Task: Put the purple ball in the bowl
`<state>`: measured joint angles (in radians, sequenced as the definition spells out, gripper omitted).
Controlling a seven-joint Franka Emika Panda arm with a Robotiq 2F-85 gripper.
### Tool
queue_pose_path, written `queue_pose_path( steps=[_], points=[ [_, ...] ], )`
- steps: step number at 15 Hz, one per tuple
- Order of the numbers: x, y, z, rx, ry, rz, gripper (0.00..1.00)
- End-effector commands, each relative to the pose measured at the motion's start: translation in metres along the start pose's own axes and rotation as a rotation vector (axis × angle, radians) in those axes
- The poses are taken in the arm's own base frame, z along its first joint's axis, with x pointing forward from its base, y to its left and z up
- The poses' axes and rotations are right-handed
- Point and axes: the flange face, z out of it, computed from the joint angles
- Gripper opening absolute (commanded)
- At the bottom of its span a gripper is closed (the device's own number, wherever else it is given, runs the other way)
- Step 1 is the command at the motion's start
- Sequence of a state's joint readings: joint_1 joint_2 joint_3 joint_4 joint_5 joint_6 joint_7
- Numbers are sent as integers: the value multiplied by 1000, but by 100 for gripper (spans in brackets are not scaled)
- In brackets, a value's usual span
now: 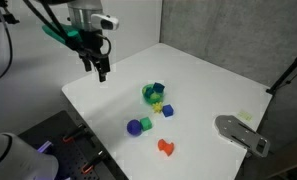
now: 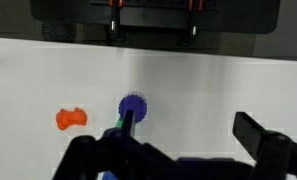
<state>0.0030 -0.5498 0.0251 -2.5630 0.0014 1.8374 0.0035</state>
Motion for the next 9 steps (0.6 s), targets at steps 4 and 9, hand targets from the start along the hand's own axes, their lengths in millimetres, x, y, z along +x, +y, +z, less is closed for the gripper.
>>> queue_pose_path(
  steps=[4,9],
  points=[
    [43,37,65,-53,38,145,100],
    [66,58,129,-68,93,287,100]
  ],
)
